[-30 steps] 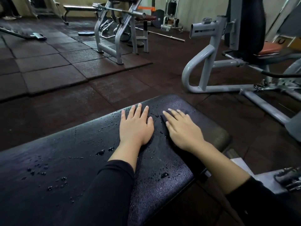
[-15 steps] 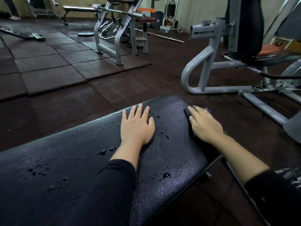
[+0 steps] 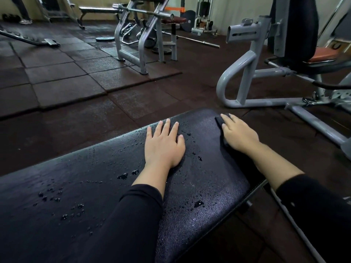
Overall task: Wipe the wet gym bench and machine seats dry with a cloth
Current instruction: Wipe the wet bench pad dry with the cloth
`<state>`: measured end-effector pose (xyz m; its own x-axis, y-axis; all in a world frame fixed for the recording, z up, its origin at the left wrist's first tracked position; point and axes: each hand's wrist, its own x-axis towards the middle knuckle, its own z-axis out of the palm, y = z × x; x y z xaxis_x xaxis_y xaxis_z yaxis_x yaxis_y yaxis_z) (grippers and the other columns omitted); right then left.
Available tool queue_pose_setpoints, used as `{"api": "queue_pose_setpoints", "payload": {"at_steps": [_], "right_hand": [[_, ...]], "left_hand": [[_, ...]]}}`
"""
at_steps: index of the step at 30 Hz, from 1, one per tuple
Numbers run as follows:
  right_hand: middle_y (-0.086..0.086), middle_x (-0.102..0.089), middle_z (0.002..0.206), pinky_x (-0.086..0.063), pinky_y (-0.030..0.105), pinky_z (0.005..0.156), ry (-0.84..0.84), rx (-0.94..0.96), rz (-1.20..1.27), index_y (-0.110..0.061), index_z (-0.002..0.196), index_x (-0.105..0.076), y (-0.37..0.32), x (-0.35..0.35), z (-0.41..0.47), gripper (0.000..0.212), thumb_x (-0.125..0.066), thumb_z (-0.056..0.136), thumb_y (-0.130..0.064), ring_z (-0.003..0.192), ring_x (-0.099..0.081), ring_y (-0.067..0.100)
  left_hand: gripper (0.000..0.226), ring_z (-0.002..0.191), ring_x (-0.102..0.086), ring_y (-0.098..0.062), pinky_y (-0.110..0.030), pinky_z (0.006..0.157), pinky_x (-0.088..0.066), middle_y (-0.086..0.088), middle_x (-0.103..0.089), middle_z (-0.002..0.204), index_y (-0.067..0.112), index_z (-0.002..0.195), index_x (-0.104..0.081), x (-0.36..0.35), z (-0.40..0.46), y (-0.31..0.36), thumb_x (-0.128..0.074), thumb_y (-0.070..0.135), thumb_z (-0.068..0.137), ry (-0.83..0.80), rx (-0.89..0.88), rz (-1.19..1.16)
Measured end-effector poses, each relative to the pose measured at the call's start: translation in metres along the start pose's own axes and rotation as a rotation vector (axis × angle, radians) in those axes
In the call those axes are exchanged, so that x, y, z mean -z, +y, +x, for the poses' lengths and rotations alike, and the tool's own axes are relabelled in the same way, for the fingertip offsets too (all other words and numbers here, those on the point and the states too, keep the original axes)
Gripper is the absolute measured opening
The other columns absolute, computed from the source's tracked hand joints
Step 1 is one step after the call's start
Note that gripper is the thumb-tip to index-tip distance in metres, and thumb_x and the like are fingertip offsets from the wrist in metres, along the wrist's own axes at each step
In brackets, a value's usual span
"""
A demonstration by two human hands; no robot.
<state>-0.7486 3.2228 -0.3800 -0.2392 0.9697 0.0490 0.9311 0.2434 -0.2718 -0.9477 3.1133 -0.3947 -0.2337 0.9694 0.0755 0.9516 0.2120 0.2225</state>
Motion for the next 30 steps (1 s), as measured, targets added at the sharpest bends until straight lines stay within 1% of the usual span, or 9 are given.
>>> {"api": "queue_pose_setpoints", "payload": {"at_steps": [3,7,10,17,20,22,25,27,30], "right_hand": [[0.002,-0.022,0.155,-0.014,0.040,0.117,0.060,0.150,-0.093,-0.022,0.147,-0.026,-0.006,-0.006,-0.027,0.047,-0.030,0.100,-0.027,0.142,-0.019,0.023],[-0.011,-0.022,0.154,-0.008,0.038,0.118,-0.052,0.400,-0.010,-0.032,0.145,-0.030,-0.052,-0.011,-0.032,0.044,-0.031,0.101,-0.031,0.144,-0.012,0.014],[-0.011,-0.026,0.153,-0.007,0.038,0.118,-0.095,0.494,0.042,-0.036,0.142,-0.033,-0.086,-0.017,-0.015,0.042,-0.031,0.101,-0.033,0.144,-0.013,0.012],[-0.010,-0.028,0.151,-0.008,0.038,0.118,-0.104,0.501,0.066,-0.039,0.143,-0.031,-0.087,-0.021,0.001,0.042,-0.030,0.101,-0.033,0.143,-0.013,0.012],[-0.008,-0.034,0.148,-0.014,0.041,0.117,-0.090,0.526,0.068,-0.039,0.140,-0.036,-0.089,-0.028,0.025,0.041,-0.030,0.100,-0.035,0.141,-0.020,0.013],[-0.008,-0.041,0.142,-0.020,0.038,0.115,-0.100,0.532,0.076,-0.037,0.137,-0.043,-0.090,-0.029,0.047,0.039,-0.031,0.100,-0.035,0.136,-0.029,0.012],[-0.008,-0.048,0.133,-0.027,0.032,0.109,-0.161,0.471,0.065,-0.038,0.126,-0.054,-0.083,-0.019,0.081,0.035,-0.031,0.099,-0.035,0.130,-0.038,0.012],[-0.008,-0.047,0.135,-0.028,0.032,0.108,-0.173,0.381,0.059,-0.040,0.122,-0.056,-0.068,-0.011,0.095,0.034,-0.031,0.099,-0.035,0.128,-0.040,0.013],[-0.007,-0.040,0.144,-0.023,0.032,0.110,-0.137,0.288,0.096,-0.035,0.132,-0.048,-0.039,-0.005,0.091,0.035,-0.032,0.100,-0.034,0.134,-0.034,0.015]], "left_hand": [[0.058,0.149,0.008,-0.016,-0.043,0.120,0.006,0.004,0.002,0.163,0.025,0.155,-0.004,0.000,0.000,0.001,-0.014,0.043,0.101,-0.001,0.018,0.000],[0.061,0.149,0.008,-0.015,-0.041,0.121,0.005,0.001,0.003,0.163,0.014,0.155,-0.002,0.000,0.001,0.001,-0.014,0.040,0.102,0.009,0.046,0.004],[0.061,0.149,0.007,-0.014,-0.040,0.121,0.005,0.000,0.003,0.163,0.012,0.155,-0.002,0.000,0.001,0.000,-0.015,0.039,0.102,0.019,0.063,-0.006],[0.061,0.149,0.008,-0.016,-0.039,0.121,0.007,-0.003,0.003,0.163,0.010,0.154,-0.001,0.000,0.001,0.002,-0.016,0.038,0.102,0.023,0.063,-0.010],[0.062,0.149,0.007,-0.017,-0.039,0.121,0.007,-0.003,0.003,0.163,0.010,0.155,-0.001,0.000,0.002,0.002,-0.015,0.039,0.102,0.025,0.063,-0.004],[0.062,0.149,0.006,-0.016,-0.039,0.121,0.006,-0.002,0.003,0.163,0.011,0.155,-0.002,0.000,0.001,0.001,-0.015,0.039,0.101,0.031,0.060,-0.006],[0.061,0.149,0.007,-0.016,-0.040,0.121,0.005,-0.002,0.004,0.163,0.011,0.155,-0.001,0.002,-0.001,0.000,-0.014,0.039,0.102,0.027,0.054,-0.010],[0.061,0.149,0.007,-0.016,-0.040,0.121,0.005,-0.001,0.004,0.163,0.012,0.155,0.000,0.003,-0.002,0.001,-0.014,0.040,0.102,0.024,0.049,-0.016],[0.061,0.149,0.007,-0.015,-0.040,0.121,0.005,0.000,0.004,0.163,0.013,0.155,0.000,0.001,-0.001,0.001,-0.014,0.039,0.102,0.031,0.049,-0.022]]}}
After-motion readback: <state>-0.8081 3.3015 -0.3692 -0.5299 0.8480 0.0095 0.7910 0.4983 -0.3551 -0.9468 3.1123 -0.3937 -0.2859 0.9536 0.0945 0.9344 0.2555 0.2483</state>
